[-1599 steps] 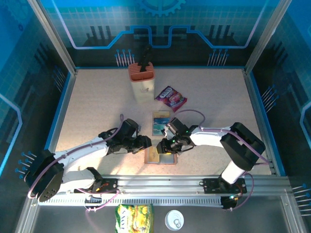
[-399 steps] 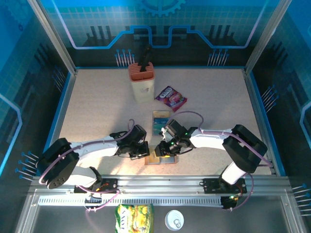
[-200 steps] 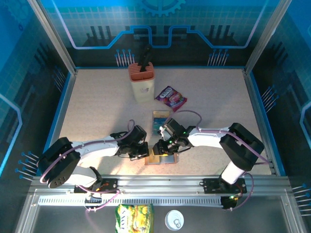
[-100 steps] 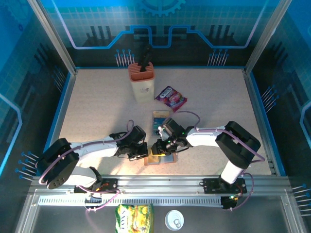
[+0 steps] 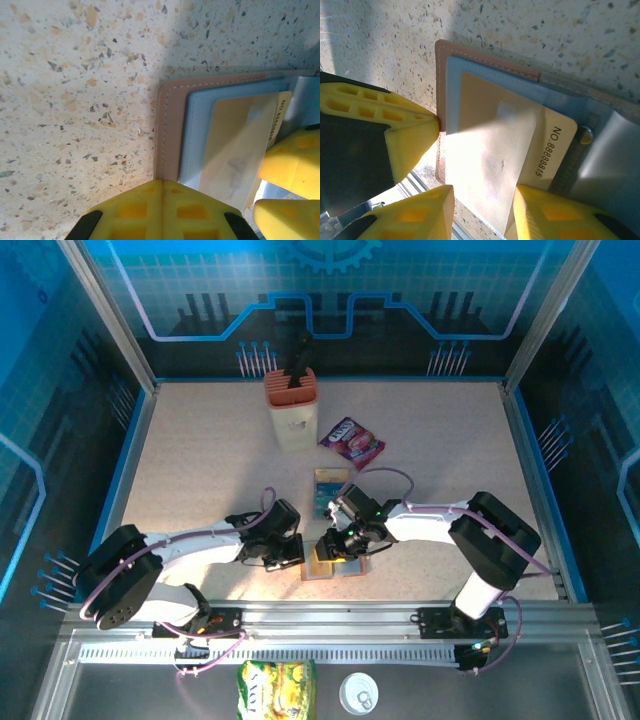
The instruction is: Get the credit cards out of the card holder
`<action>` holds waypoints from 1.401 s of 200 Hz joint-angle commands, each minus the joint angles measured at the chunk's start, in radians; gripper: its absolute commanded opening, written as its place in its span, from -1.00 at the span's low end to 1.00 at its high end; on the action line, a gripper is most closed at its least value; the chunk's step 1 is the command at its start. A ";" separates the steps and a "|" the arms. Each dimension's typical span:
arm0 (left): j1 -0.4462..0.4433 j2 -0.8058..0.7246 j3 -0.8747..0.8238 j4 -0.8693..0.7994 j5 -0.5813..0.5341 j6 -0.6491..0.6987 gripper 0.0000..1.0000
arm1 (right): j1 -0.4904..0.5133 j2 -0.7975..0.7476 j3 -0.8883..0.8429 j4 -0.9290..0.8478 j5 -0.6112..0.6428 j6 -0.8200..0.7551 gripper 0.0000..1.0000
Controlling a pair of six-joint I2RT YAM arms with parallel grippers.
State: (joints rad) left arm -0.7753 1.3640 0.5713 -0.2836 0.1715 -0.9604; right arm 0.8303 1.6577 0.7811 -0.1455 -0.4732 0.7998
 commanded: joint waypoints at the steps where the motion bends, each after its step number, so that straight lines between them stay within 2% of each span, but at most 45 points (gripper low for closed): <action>1: -0.005 -0.007 -0.002 -0.026 -0.011 0.022 -1.00 | -0.001 -0.026 0.020 -0.048 0.017 -0.019 -0.26; 34: -0.006 -0.029 0.021 0.021 0.026 0.033 -1.00 | 0.001 -0.020 0.021 -0.040 0.009 -0.014 -0.26; 67: -0.010 0.015 0.029 0.059 0.070 0.026 -1.00 | 0.003 -0.019 0.023 -0.047 0.010 -0.018 -0.26; 116: -0.005 0.056 0.024 -0.013 0.024 0.057 -1.00 | 0.001 -0.029 0.030 -0.078 0.039 -0.035 -0.26; 192: 0.017 0.055 0.040 -0.067 -0.014 0.093 -1.00 | 0.001 -0.026 0.051 -0.074 0.010 -0.041 -0.26; 230: 0.029 0.010 0.071 -0.091 -0.043 0.115 -1.00 | -0.001 -0.074 0.043 -0.048 -0.007 -0.033 -0.24; 280: 0.029 -0.059 0.110 -0.102 -0.023 0.109 -1.00 | -0.012 -0.111 0.045 -0.066 0.008 -0.027 -0.23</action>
State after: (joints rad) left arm -0.7517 1.3571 0.6518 -0.3504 0.1532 -0.8608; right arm 0.8299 1.5784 0.8120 -0.1905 -0.4637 0.7769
